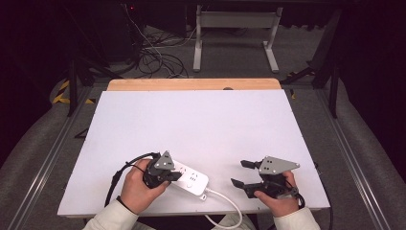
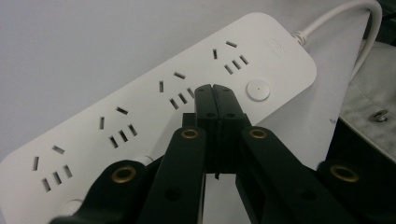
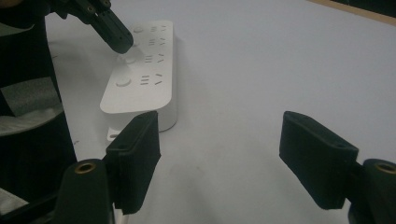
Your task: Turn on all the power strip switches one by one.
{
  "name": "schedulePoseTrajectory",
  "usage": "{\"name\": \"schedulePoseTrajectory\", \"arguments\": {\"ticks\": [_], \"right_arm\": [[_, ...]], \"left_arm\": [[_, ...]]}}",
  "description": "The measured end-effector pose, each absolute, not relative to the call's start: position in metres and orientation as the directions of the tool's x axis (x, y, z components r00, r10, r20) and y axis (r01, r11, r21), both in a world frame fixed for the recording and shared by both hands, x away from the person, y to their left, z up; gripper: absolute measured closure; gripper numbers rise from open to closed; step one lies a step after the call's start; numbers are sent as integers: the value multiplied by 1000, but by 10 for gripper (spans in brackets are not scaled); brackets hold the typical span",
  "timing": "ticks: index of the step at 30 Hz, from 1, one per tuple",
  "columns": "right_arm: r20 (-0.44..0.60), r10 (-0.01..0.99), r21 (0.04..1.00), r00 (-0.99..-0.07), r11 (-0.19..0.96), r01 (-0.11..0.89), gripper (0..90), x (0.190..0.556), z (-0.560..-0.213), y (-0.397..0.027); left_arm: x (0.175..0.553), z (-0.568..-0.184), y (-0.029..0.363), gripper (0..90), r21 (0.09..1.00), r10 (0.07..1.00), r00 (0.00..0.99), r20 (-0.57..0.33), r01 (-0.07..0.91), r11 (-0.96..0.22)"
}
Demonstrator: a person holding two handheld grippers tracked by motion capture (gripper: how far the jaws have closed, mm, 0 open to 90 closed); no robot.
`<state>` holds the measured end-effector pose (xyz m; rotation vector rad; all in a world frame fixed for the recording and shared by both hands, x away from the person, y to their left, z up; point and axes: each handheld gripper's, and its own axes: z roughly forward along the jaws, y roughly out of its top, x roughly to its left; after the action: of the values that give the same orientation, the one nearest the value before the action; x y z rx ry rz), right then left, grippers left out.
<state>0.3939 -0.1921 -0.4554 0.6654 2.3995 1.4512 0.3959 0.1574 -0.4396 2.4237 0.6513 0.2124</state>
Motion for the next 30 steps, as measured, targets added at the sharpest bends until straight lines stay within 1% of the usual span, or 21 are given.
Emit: {"name": "schedulePoseTrajectory", "arguments": {"ticks": [9,21,30], "right_arm": [[18,507,882,-862,397,252,292,394,-456,-191],[17,506,884,-862,395,250,291,394,-456,-192],[15,510,884,-860,396,250,291,394,-455,-192]], "left_arm": [[400,-445,156,899,587,514,858,-2,417,-694],[402,-447,157,900,596,511,859,-13,417,-686],[401,-448,155,900,589,515,857,-4,418,-692]]}}
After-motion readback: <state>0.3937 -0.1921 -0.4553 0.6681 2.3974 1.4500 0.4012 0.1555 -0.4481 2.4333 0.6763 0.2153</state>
